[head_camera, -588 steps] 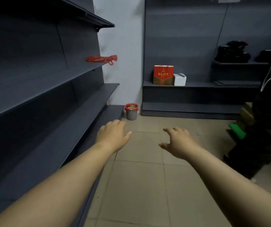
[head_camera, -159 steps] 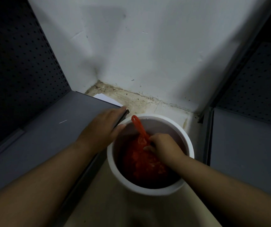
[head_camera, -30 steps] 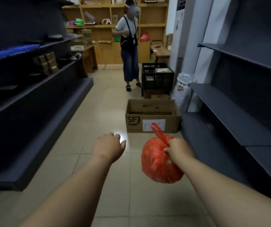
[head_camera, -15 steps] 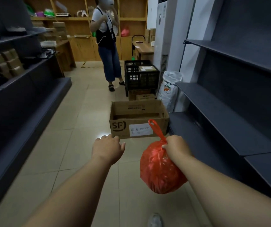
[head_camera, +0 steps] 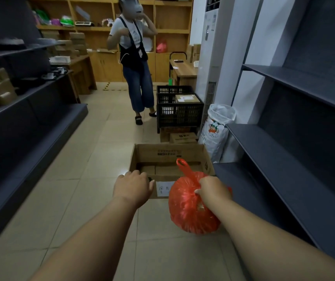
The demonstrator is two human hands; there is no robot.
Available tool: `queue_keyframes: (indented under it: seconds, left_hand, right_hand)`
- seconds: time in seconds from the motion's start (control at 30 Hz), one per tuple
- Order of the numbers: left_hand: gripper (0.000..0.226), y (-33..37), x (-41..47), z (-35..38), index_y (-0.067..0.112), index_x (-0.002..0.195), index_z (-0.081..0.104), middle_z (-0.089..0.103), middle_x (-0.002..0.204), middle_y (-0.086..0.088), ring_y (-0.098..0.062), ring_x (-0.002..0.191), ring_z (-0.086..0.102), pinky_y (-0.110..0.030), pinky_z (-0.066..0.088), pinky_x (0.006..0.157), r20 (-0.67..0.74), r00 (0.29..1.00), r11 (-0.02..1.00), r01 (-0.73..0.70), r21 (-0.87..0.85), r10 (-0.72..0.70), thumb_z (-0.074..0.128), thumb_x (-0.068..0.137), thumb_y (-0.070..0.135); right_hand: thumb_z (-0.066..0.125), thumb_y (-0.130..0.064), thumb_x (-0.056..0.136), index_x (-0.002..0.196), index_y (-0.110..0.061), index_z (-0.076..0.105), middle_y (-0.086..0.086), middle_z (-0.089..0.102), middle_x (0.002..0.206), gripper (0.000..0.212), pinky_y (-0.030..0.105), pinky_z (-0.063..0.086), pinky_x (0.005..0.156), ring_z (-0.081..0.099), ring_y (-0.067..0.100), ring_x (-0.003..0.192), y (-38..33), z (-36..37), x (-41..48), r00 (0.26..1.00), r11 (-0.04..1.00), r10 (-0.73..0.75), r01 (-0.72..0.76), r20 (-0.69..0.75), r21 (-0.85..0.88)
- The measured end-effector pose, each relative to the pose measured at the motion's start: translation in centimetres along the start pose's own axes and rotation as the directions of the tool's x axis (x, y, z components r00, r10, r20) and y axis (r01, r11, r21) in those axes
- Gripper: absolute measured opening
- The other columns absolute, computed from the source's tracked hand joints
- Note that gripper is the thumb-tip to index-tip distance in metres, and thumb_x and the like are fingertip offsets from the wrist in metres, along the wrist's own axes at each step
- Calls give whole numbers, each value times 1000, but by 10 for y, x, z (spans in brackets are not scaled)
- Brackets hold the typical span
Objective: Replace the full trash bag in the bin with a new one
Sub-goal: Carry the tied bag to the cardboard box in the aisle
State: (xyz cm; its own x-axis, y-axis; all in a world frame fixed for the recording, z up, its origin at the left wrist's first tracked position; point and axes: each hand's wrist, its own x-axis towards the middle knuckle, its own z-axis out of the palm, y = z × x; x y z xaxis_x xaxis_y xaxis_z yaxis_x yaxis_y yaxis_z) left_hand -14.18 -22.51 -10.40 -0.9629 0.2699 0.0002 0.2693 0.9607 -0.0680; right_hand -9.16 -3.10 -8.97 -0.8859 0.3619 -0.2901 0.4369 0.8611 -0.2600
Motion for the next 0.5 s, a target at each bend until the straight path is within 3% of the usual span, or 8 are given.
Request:
queue_keyframes:
  seconds: [0.3,0.5]
  left_hand:
    - [42,-4,102,2,18,112,55,59,113,-5,-21,104,56,-34,42,88,34,999,1000,9,8,-9,29,96,47]
    - [42,-9,197,18,18,110,56,61,110,-5,-22,103,57,-33,42,84,17,1000,1000,-11,10,11,28,96,46]
  right_hand:
    - [58,-28,93,120,-11,64,12,62,121,32,33,48,86,58,28,113,-16,-34,106,998,999,-27,25,-51,-27]
    - [56,-29,94,119,-10,64,13,63,117,33,34,48,88,58,29,112,-34,-36,200,999,999,-24,24,-24,-33]
